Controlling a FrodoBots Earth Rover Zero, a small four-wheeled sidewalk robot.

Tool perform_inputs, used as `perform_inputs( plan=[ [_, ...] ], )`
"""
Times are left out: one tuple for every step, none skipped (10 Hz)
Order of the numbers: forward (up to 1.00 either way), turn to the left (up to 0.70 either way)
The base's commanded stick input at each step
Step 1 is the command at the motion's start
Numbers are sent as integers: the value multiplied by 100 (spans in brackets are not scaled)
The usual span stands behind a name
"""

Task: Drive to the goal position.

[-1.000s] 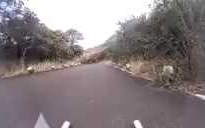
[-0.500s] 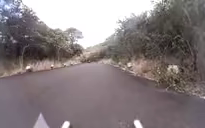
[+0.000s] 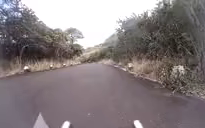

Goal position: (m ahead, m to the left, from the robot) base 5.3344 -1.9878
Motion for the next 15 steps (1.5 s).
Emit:
perform_inputs(
  plan=[
    [50,0],
    [50,0],
    [50,0],
    [50,0],
    [50,0],
    [50,0],
    [50,0],
    [50,0],
    [50,0],
    [50,0],
    [50,0],
    [50,0],
    [50,0],
    [50,0],
    [50,0]
  ],
)
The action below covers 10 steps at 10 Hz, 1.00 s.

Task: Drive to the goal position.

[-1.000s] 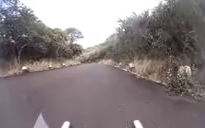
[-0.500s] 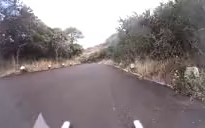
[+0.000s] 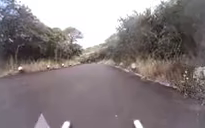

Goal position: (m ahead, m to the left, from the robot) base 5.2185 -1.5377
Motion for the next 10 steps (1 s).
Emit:
perform_inputs(
  plan=[
    [50,0],
    [50,0],
    [50,0],
    [50,0],
    [50,0],
    [50,0],
    [50,0],
    [50,0],
    [50,0],
    [50,0]
  ],
)
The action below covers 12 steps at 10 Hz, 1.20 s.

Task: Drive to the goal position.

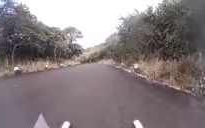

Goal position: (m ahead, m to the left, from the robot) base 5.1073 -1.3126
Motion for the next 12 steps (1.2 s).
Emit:
perform_inputs(
  plan=[
    [50,0],
    [50,0],
    [50,0],
    [50,0],
    [50,0],
    [50,0],
    [50,0],
    [50,0],
    [50,0],
    [50,0],
    [50,0],
    [50,0]
  ],
)
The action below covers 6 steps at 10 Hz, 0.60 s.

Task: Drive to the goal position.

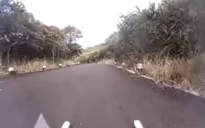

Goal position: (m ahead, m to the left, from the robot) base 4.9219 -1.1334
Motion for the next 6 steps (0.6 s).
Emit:
perform_inputs(
  plan=[
    [50,0],
    [50,0],
    [50,0],
    [50,0],
    [50,0],
    [50,0]
  ],
)
